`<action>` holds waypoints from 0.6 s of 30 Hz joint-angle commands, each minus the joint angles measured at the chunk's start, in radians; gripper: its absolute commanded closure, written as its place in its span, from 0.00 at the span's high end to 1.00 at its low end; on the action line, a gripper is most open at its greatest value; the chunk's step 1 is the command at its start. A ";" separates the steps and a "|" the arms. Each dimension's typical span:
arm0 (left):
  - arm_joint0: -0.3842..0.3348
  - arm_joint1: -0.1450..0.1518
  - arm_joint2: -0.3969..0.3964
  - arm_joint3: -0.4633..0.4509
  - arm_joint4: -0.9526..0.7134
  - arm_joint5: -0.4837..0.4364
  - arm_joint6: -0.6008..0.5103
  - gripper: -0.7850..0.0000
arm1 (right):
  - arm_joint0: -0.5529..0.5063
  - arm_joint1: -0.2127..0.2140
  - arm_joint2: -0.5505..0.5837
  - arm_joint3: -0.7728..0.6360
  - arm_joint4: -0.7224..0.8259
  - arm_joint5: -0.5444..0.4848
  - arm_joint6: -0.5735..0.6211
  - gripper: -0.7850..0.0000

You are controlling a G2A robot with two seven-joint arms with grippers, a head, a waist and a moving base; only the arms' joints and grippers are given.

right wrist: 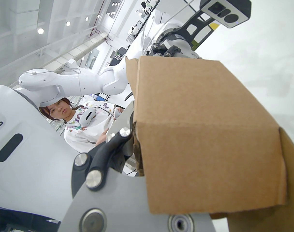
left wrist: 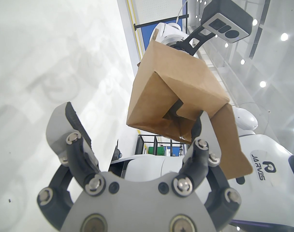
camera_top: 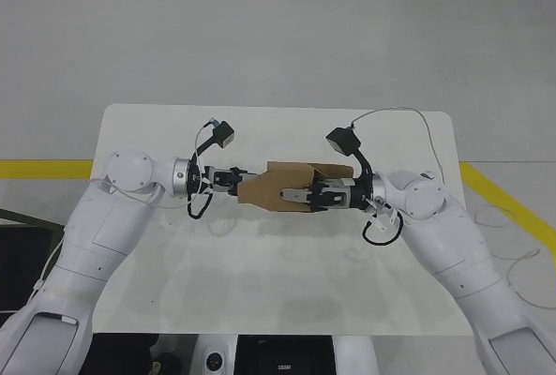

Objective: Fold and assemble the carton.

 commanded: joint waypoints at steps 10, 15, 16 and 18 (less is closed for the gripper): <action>-0.006 -0.002 0.005 0.005 -0.002 -0.003 -0.002 1.00 | 0.010 -0.007 -0.010 0.010 0.006 -0.007 0.001 0.00; -0.005 0.001 -0.006 0.015 -0.006 -0.006 0.003 1.00 | 0.007 -0.003 0.008 0.027 -0.007 -0.007 -0.006 0.00; -0.004 0.002 -0.011 0.017 -0.009 -0.007 0.007 1.00 | 0.006 -0.001 0.014 0.032 -0.013 -0.006 -0.008 0.00; -0.003 0.004 -0.023 0.018 -0.009 -0.010 0.015 1.00 | 0.004 0.002 0.027 0.039 -0.028 -0.004 -0.015 0.00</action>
